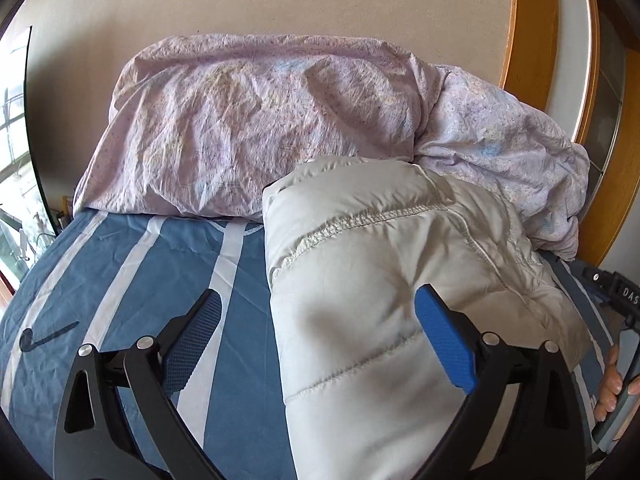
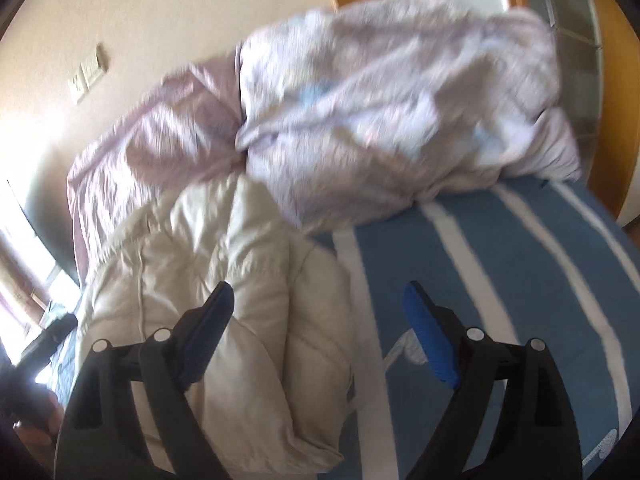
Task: Fold large clothes
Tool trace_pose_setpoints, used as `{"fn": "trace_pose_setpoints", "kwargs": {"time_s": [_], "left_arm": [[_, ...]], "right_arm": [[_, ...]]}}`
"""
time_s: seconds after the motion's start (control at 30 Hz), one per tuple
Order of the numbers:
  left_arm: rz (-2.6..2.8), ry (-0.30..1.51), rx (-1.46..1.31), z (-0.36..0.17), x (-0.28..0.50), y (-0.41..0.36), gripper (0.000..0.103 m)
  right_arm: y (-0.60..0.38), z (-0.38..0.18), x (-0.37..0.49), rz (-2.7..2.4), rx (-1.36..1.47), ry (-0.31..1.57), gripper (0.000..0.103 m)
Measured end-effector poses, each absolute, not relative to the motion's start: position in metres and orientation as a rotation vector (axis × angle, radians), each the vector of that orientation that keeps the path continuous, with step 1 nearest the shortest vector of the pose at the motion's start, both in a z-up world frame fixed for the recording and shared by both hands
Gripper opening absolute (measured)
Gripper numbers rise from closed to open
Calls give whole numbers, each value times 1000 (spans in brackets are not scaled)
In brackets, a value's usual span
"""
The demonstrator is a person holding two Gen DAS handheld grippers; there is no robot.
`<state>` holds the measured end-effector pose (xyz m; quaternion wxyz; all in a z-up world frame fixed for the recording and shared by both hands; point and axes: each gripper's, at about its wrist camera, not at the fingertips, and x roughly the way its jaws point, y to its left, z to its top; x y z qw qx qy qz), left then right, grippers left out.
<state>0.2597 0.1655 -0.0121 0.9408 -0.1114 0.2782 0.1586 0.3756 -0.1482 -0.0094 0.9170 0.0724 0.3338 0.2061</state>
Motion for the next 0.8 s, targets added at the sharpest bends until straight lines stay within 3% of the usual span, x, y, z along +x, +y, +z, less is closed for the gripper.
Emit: {"fn": "trace_pose_setpoints", "kwargs": {"time_s": [0.13, 0.33, 0.8], "left_arm": [[326, 564, -184, -7, 262, 150, 98], [310, 570, -150, -8, 272, 133, 98], [294, 588, -153, -24, 296, 127, 102]], "right_arm": [[-115, 8, 367, 441, 41, 606, 61], [-67, 5, 365, 484, -87, 562, 38], [-42, -44, 405, 484, -172, 663, 37]]}}
